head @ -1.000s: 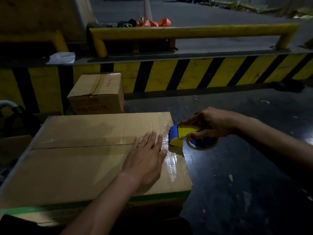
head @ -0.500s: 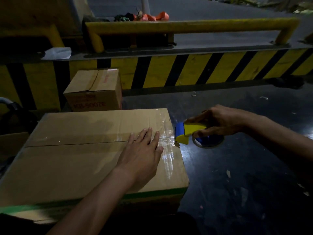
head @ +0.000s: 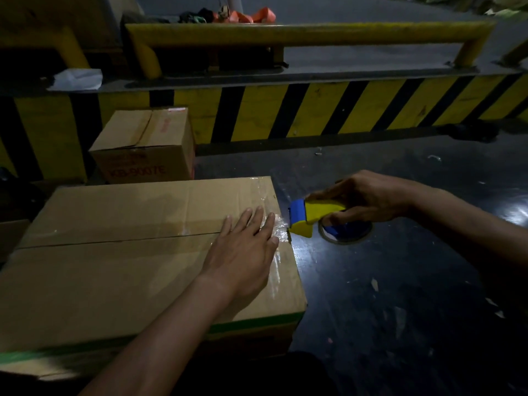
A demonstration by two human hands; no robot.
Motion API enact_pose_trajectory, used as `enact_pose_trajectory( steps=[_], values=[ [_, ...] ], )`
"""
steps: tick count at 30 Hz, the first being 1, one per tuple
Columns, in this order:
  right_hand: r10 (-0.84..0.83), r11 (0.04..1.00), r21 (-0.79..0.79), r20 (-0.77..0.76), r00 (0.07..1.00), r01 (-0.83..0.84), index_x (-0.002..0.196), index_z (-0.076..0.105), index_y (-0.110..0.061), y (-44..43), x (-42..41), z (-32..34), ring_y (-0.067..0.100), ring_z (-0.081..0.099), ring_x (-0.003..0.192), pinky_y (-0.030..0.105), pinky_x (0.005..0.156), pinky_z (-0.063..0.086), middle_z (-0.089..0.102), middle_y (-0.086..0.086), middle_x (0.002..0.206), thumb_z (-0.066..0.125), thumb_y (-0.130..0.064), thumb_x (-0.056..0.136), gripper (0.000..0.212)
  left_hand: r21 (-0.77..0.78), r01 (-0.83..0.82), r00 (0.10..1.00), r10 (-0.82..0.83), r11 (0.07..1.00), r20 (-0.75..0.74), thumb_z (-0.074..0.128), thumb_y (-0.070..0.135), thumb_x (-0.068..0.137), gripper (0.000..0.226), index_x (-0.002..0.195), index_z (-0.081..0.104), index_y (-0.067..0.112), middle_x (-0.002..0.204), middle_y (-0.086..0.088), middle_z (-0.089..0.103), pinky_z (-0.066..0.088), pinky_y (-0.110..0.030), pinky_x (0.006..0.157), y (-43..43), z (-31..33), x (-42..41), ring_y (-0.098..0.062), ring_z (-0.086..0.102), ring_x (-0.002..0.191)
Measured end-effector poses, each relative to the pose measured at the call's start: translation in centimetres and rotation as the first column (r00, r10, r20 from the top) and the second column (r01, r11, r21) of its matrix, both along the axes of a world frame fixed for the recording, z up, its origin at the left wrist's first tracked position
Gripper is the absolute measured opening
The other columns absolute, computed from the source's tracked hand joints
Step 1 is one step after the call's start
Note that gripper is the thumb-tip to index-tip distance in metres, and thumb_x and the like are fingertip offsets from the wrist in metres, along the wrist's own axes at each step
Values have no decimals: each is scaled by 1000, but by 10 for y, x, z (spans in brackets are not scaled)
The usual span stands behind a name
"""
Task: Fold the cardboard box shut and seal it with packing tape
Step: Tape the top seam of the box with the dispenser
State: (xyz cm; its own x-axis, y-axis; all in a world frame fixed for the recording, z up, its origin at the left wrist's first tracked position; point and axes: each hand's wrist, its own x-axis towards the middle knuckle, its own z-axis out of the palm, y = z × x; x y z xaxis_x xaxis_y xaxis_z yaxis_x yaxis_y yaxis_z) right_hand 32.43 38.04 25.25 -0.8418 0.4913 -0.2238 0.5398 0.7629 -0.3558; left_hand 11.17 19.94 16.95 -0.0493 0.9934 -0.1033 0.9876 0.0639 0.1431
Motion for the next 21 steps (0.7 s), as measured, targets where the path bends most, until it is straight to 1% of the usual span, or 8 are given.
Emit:
enact_pose_trajectory(
  steps=[4,6,8,10,12,15,18,21],
  values=[
    [-16,1000,-24,6,1000,16,144,40,-45,3,13,-6,-1,66,81,20,67,50,70,-8,107,51,-73,74,76,23,0,1000,0,1000,1,5,46,105,58,160,-4,26,168,2,-7,-2,-47,124,1,-2,1,-16,-11,153],
    [1,999,-44,13,1000,0,145,39,-46,2,15,-13,3,67,87,23,72,54,70,-8,112,49,-75,73,79,28,0,1000,0,1000,3,5,45,105,58,159,-5,27,168,2,-8,-2,-47,124,1,-3,1,-16,-11,153],
    [10,999,-44,22,1000,-9,144,39,-46,2,14,-16,4,67,87,21,69,53,69,-8,111,52,-72,76,74,26,5,1000,-5,1000,8,5,45,105,58,159,-5,27,168,3,-9,-3,-46,124,-1,-3,2,-16,-13,153],
    [12,999,-33,49,999,-11,142,38,-47,2,9,-13,1,65,82,15,62,47,67,-10,106,56,-63,81,65,29,8,1000,-8,1000,10,5,45,105,58,160,-5,27,168,2,-9,-3,-46,124,-1,-3,2,-16,-12,153],
    [27,999,-32,75,997,-24,139,38,-47,3,2,-13,0,64,79,14,61,44,67,-14,97,59,-56,84,59,27,8,1000,-8,1000,5,5,45,105,58,160,-5,26,168,2,-9,-2,-47,124,-1,-3,1,-17,-12,153],
    [11,999,-53,74,997,-7,142,45,-41,5,-5,-19,0,65,77,17,63,47,67,-15,89,60,-58,84,62,18,6,1000,-6,1000,-2,6,45,106,58,160,-6,25,168,1,-10,-2,-48,124,0,-2,0,-17,-13,153],
    [-5,998,-59,75,997,9,141,48,-38,8,-10,-21,-7,62,69,13,59,44,66,-16,81,63,-54,86,59,13,2,1000,-2,1000,-4,5,45,106,59,159,-7,25,168,2,-11,-1,-48,124,2,-3,0,-18,-14,153],
    [6,999,-53,101,995,-1,136,49,-43,8,-15,-12,-4,63,69,13,55,43,65,-14,76,63,-54,86,52,6,6,1000,-6,1000,-8,4,47,105,59,159,-9,26,167,2,-12,-2,-49,124,3,-5,0,-17,-15,153]
  ],
)
